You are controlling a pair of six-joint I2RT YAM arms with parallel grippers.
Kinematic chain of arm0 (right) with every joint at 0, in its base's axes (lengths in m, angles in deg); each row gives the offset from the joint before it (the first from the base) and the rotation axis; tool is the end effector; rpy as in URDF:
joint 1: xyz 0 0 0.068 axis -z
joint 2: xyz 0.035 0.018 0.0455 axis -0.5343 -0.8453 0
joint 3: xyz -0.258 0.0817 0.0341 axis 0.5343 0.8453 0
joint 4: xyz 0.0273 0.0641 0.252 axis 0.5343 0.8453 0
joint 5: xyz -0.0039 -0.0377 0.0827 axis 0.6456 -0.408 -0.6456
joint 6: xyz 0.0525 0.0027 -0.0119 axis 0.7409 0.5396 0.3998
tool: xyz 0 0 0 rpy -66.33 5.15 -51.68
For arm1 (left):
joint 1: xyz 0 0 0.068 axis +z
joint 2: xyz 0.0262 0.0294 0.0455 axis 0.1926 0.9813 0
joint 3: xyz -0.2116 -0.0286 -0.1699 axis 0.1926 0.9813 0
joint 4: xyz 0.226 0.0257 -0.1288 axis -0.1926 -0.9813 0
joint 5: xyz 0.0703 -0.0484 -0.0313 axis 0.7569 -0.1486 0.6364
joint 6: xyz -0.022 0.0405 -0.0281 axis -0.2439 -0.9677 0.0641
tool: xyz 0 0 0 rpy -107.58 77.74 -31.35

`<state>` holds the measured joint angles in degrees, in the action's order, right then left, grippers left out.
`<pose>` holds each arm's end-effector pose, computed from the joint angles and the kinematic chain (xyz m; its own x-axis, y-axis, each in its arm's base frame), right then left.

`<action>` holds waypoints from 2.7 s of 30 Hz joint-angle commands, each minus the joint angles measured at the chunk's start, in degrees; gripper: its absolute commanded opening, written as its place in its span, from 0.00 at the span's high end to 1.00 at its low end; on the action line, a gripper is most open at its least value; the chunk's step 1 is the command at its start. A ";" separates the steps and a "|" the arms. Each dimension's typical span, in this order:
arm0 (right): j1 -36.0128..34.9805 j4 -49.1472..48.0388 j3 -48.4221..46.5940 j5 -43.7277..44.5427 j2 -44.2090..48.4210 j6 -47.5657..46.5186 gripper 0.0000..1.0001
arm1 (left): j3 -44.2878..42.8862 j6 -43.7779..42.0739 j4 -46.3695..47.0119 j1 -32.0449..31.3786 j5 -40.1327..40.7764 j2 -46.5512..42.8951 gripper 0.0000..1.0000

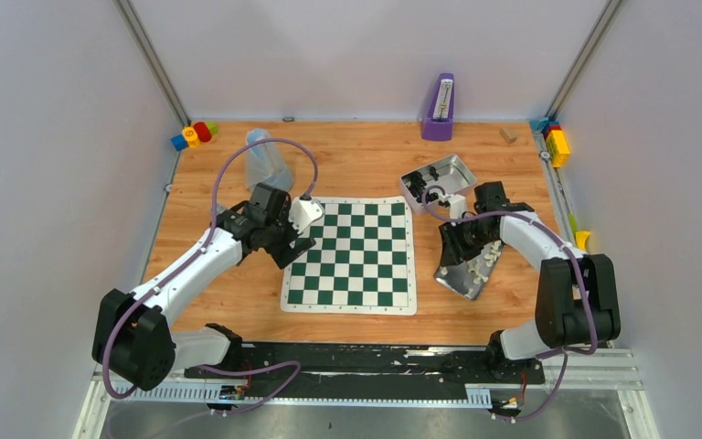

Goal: Set up the chess pieces on the board
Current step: Pick up the chess piece from the storage box, then place the chess piece on the chessboard.

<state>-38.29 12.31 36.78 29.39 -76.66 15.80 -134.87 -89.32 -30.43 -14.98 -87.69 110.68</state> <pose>0.2508 0.0437 0.1841 -0.8032 -0.4328 -0.4094 -0.5738 0.7468 0.3362 0.2176 -0.1084 0.2423 -0.4568 0.7328 -0.5043 0.7530 0.6203 0.2193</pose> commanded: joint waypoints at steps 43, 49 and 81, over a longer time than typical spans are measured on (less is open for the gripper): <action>-10.00 6.82 -6.07 1.19 4.61 -3.05 1.00 | -0.32 0.91 1.01 0.33 0.71 -1.21 0.00; -22.12 1.09 -5.74 -0.34 3.44 -1.49 1.00 | -0.37 2.05 1.38 0.42 2.23 -1.70 0.00; -30.60 -8.95 -1.81 6.27 -6.08 -3.65 0.97 | -0.59 2.46 1.24 3.41 2.28 -1.53 0.00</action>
<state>-68.65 5.38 34.79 34.83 -82.74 13.02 -134.87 -87.90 -30.16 -11.94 -85.24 110.54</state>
